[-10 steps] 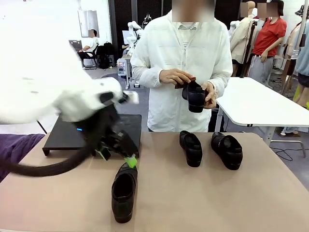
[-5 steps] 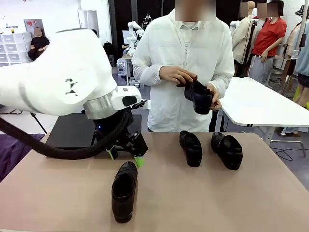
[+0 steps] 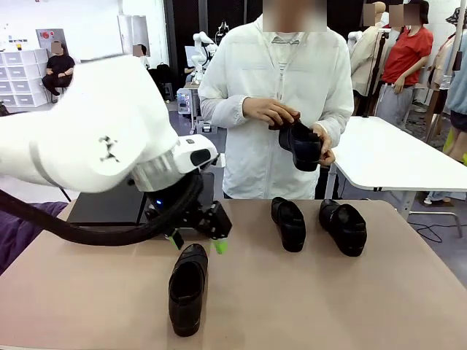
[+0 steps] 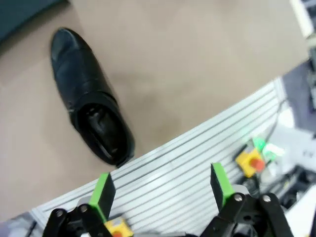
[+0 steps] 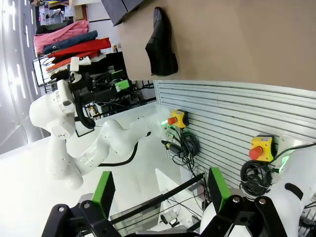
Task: Organize the shoes by placing them on the stand.
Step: Place the Shoe from the middle of the table onto the Shoes Stand.
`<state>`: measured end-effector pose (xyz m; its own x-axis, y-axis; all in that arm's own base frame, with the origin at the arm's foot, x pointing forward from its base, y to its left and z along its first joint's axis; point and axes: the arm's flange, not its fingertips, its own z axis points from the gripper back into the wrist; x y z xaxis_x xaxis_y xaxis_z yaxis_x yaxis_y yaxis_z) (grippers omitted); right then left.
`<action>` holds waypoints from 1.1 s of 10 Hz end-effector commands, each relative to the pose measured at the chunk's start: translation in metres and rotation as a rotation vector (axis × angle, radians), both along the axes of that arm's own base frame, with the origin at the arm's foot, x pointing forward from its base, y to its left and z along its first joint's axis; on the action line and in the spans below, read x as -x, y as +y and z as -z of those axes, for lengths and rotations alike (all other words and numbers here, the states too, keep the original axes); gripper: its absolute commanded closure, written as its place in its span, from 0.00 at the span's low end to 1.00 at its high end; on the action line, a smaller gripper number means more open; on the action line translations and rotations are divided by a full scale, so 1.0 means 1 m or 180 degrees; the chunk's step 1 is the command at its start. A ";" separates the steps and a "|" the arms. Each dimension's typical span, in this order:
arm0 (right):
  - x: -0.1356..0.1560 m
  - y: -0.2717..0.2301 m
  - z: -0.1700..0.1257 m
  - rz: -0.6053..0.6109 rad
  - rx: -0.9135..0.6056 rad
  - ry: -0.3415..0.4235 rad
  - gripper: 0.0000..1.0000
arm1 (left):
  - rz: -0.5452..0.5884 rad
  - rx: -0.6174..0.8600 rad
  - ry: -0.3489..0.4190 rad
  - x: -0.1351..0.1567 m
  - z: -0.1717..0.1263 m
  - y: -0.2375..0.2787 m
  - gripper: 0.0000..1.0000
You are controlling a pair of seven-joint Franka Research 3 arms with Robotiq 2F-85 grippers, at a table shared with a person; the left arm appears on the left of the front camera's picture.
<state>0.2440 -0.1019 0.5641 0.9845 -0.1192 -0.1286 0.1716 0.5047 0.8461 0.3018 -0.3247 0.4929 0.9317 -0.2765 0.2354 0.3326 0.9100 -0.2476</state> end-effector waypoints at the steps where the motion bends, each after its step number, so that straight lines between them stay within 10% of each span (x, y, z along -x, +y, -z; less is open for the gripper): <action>1: 0.002 -0.003 0.000 -0.0055 0.0020 -0.0033 0.00 | -0.0493 0.0083 -0.0025 0.000 0.024 -0.010 0.00; 11: 0.002 -0.003 0.000 -0.0055 0.0020 -0.0033 0.00 | -0.0671 -0.0375 0.0247 -0.059 0.129 -0.020 0.00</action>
